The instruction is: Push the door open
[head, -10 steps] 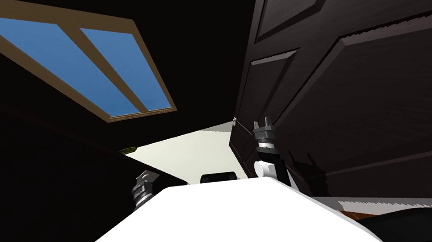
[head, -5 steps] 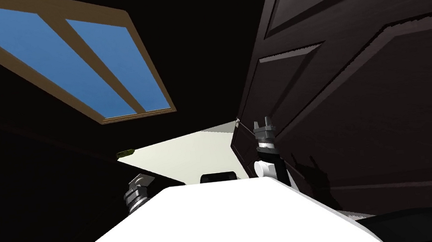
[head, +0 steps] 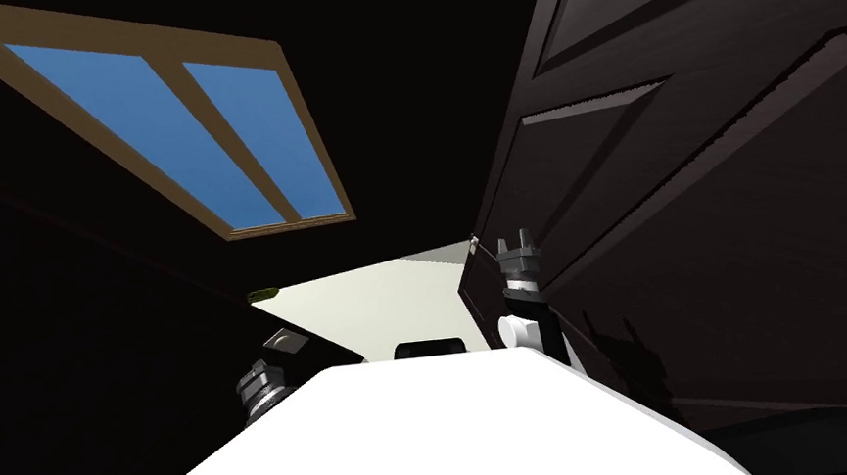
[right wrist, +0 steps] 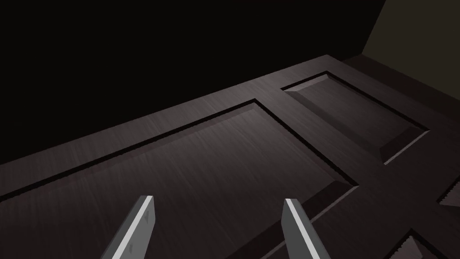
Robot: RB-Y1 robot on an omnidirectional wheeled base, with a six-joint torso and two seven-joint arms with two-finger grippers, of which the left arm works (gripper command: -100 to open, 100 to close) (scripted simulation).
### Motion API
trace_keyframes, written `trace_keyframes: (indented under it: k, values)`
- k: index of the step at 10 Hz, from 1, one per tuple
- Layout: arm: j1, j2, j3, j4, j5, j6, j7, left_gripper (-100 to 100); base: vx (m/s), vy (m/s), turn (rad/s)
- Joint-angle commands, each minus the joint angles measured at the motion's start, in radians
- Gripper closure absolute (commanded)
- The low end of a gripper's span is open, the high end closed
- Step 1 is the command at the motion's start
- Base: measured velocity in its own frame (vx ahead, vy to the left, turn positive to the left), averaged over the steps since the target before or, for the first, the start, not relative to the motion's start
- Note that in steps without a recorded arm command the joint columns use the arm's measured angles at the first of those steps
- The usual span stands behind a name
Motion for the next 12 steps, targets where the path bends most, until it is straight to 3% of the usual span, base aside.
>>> trace_keyframes:
  k: [1,5,7,8,9,10,12]
  values:
    - [-0.026,0.003,-0.015,0.012,0.002,0.01,-0.019,-100,0.007,-0.131,0.28]
    - [-0.093,-0.04,-0.078,0.01,0.005,0.043,-0.079,-100,-0.002,-0.17,0.34]
    - [-0.121,-0.072,-0.105,0.009,0.007,0.057,-0.103,-100,-0.01,-0.138,0.273]
    - [-0.106,-0.069,-0.099,-0.009,0.005,0.057,-0.096,-100,-0.005,-0.056,0.055]
    - [-0.105,-0.039,-0.098,-0.006,0.006,0.053,-0.1,-100,0.077,0.058,-0.021]
    - [-0.105,-0.025,-0.096,-0.001,0.006,0.047,-0.102,-100,0.147,0.13,-0.019]
    - [-0.105,-0.016,-0.092,0.011,0.007,0.032,-0.105,-100,0.203,0.206,-0.025]
